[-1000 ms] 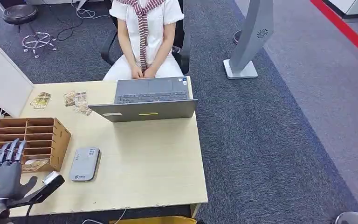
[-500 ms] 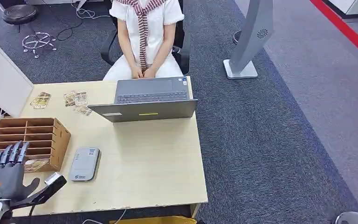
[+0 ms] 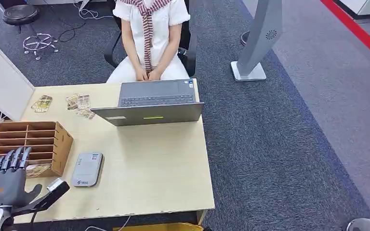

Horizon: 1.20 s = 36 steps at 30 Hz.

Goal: Pass the card to the sensor for recognition and then transmit it.

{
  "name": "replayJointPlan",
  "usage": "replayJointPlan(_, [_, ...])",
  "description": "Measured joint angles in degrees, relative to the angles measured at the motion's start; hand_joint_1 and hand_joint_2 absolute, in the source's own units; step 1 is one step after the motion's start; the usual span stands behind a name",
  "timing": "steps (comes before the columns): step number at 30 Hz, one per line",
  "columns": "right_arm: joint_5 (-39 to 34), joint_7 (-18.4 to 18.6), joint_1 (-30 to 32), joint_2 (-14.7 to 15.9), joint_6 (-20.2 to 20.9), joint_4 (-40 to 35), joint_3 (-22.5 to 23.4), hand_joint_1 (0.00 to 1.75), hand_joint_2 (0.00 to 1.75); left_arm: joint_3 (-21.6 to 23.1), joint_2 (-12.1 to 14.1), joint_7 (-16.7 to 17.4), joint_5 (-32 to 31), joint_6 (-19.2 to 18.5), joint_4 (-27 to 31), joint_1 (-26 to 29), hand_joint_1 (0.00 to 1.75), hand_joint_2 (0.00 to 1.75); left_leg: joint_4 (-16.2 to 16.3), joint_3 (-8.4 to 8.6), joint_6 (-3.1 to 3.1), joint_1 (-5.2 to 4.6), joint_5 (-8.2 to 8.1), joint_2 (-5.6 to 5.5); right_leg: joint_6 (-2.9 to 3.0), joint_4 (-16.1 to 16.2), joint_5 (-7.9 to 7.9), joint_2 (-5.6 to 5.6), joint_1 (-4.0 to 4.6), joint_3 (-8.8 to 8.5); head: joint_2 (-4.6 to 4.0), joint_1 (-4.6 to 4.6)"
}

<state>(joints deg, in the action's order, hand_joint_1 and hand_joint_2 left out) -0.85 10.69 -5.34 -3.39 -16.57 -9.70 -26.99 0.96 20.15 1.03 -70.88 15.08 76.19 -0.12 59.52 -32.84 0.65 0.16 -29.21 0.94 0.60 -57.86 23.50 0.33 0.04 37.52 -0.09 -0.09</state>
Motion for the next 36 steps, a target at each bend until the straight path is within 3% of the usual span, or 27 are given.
replayJointPlan(26, [1.03,0.2,-0.1,0.0,-0.13,0.0,-0.2,0.0,1.75,0.0,-0.83,0.81,-1.2,0.92,-4.46,-2.74,0.0,1.75,0.0,0.01,0.0,0.0,0.0,0.0,0.0,0.0,0.0,0.0,0.0,0.0,0.0,0.0])
replayJointPlan(27, [1.03,0.26,-0.1,0.0,-0.13,0.0,-0.2,0.0,1.75,0.0,-0.85,0.81,-1.22,1.03,-4.59,-2.76,0.09,1.75,0.0,0.01,0.0,0.0,0.0,0.0,0.0,0.0,0.0,0.0,0.0,0.0,0.0,0.0])
replayJointPlan(28, [1.03,0.28,-0.11,0.0,-0.13,0.0,-0.2,0.0,1.75,0.0,-0.85,0.81,-1.25,1.05,-4.79,-2.82,0.77,1.75,0.0,0.01,0.0,0.0,0.0,0.0,0.0,0.0,0.0,0.01,0.0,0.0,0.0,0.02])
replayJointPlan(33, [1.01,0.35,-0.12,0.0,-0.13,0.0,-0.22,0.0,1.75,0.0,-1.03,0.65,-1.01,1.71,-5.42,-2.93,0.77,1.75,0.0,0.01,0.0,0.0,0.0,0.0,0.0,0.0,0.0,0.01,0.0,0.0,0.0,0.02])
replayJointPlan(34, [1.01,0.35,-0.11,0.0,-0.13,0.0,-0.2,0.0,1.75,0.0,-1.07,0.61,-0.92,1.77,-5.53,-2.93,1.75,1.75,0.0,0.01,0.0,0.0,0.0,0.0,0.0,0.0,0.0,0.01,0.0,0.0,0.02,0.0])
replayJointPlan(36, [1.03,0.35,-0.12,0.0,-0.13,0.0,-0.22,0.0,1.75,0.0,-1.11,0.61,-0.85,1.92,-5.73,-2.94,1.75,1.75,0.0,0.01,0.0,0.0,0.0,0.0,0.0,0.0,0.0,0.01,0.0,0.0,0.0,0.0])
